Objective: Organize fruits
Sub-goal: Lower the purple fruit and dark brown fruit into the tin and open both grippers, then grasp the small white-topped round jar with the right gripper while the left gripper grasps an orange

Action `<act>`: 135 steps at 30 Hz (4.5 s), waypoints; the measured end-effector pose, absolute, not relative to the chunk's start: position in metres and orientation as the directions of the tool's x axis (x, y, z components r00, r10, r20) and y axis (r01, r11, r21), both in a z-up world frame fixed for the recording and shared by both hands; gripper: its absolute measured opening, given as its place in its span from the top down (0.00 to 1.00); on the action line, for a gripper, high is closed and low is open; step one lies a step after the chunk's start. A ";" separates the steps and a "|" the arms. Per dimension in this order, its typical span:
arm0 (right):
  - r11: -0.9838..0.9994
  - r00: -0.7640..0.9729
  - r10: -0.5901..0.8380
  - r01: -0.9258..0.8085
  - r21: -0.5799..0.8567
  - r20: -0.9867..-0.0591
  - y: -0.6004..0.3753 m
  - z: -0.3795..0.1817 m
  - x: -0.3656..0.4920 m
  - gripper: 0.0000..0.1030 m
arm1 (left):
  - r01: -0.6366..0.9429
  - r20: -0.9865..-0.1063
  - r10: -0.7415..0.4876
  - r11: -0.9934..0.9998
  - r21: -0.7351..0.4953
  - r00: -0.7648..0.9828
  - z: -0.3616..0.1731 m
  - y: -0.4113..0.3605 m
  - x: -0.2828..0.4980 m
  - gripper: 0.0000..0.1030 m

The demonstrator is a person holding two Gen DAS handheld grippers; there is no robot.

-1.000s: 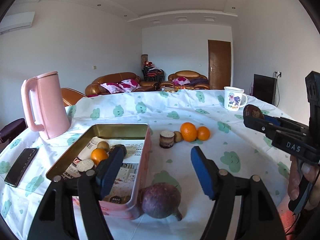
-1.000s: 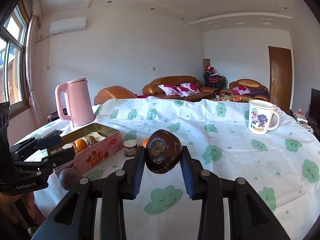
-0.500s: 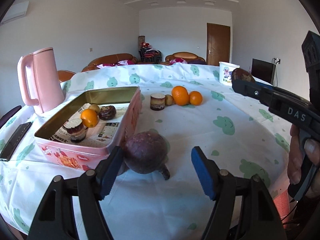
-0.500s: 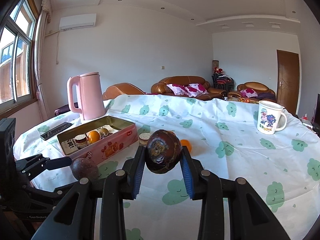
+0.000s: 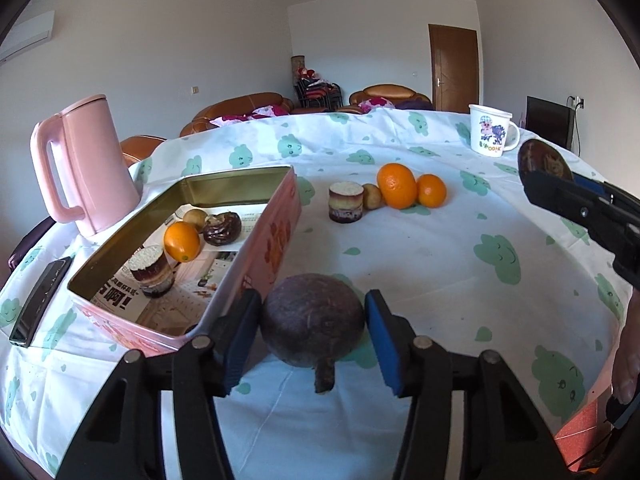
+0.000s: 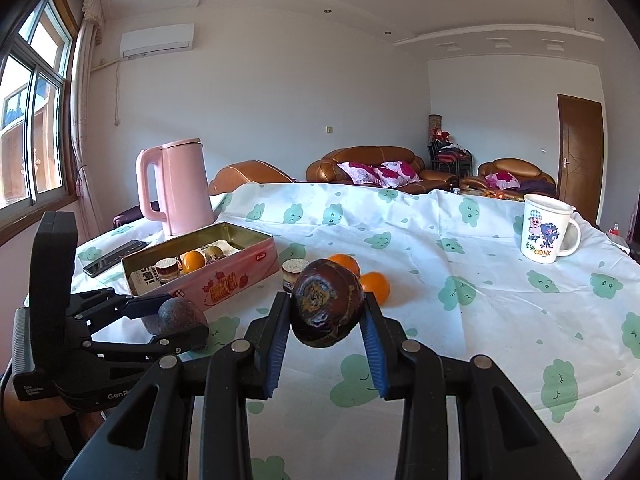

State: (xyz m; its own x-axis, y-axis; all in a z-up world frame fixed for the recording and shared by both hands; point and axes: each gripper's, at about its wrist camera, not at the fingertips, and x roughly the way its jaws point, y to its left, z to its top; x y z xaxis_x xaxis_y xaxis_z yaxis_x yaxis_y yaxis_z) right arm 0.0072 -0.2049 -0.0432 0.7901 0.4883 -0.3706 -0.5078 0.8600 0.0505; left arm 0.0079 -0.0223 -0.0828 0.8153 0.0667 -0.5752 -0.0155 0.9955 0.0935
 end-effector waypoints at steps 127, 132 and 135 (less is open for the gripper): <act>0.952 0.794 0.230 -0.304 -0.039 -0.562 -0.219 -0.043 0.149 0.62 | 0.148 -0.687 -0.179 0.983 -0.105 0.704 -0.064 -0.074 0.181 0.44; 0.953 0.800 0.236 -0.303 -0.031 -0.552 -0.222 -0.041 0.148 0.62 | 0.189 -0.680 -0.195 0.978 -0.085 0.706 -0.063 -0.083 0.177 0.63; 0.953 0.808 0.246 -0.303 -0.019 -0.536 -0.225 -0.039 0.145 0.62 | 0.195 -0.667 -0.192 0.978 -0.072 0.720 -0.061 -0.084 0.174 0.63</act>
